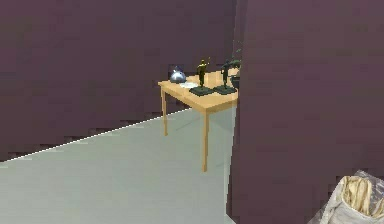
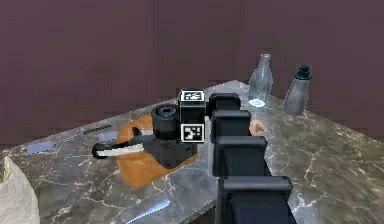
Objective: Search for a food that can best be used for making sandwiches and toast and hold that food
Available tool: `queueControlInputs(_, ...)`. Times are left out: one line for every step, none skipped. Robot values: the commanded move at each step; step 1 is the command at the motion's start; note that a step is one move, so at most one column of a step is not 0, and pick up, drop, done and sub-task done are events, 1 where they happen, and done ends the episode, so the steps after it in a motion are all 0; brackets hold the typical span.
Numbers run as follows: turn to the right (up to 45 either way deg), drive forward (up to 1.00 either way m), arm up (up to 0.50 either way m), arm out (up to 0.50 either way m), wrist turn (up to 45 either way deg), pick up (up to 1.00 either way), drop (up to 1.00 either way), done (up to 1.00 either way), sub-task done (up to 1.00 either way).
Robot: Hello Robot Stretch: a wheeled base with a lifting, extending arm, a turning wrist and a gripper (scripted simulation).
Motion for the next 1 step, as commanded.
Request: queueControlInputs(0.0, 0.0, 0.0, 0.0, 0.0, 0.0, 0.0, 1.0, 0.0)
